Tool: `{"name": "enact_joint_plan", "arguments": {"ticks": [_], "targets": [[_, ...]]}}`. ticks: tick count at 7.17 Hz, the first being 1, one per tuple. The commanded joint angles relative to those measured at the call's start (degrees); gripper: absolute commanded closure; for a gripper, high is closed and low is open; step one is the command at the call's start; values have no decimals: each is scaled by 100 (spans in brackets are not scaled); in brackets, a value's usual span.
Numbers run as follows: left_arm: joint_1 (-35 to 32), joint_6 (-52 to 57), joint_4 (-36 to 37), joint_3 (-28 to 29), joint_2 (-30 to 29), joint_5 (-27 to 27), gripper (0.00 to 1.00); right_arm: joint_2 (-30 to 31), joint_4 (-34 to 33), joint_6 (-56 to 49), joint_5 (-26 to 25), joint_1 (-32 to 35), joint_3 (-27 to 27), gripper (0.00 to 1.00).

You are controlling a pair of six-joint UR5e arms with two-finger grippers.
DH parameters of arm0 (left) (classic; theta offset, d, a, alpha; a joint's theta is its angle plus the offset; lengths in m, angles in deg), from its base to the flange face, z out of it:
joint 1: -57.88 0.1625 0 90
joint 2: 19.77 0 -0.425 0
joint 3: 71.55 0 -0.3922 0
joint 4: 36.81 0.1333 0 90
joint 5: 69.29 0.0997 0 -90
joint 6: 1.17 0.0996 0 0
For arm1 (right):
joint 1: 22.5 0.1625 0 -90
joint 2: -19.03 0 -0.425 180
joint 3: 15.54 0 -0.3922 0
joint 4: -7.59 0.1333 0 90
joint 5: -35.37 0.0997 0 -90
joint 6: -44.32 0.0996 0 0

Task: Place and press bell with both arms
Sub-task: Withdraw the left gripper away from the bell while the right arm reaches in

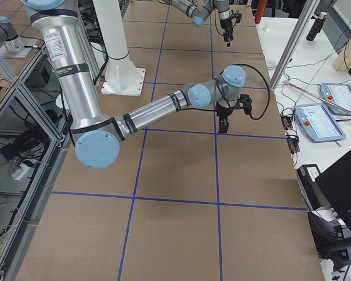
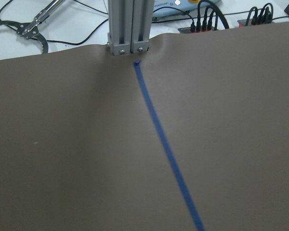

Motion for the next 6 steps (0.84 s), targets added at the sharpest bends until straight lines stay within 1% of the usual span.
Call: {"name": "enact_joint_plan", "arguments": {"ticks": [1, 2, 3, 4, 5, 6], "targets": [[-431, 898, 443, -113, 428, -328, 0, -393, 35, 509, -114, -706, 35, 0], [-475, 918, 436, -166, 621, -337, 0, -568, 113, 892, -532, -1057, 26, 0], [-519, 927, 444, -410, 945, -337, 0, -805, 297, 1566, -1215, -1592, -35, 0], [-581, 936, 436, -621, 1235, -337, 0, -929, 594, 2190, -1579, -1936, -113, 1], [-590, 1215, 436, -754, 1464, -337, 0, -1374, 649, 2597, -1617, -2114, -549, 1], [-590, 1365, 436, -772, 1545, -328, 0, -1901, 641, 2870, -1731, -2272, -1067, 1]]}}
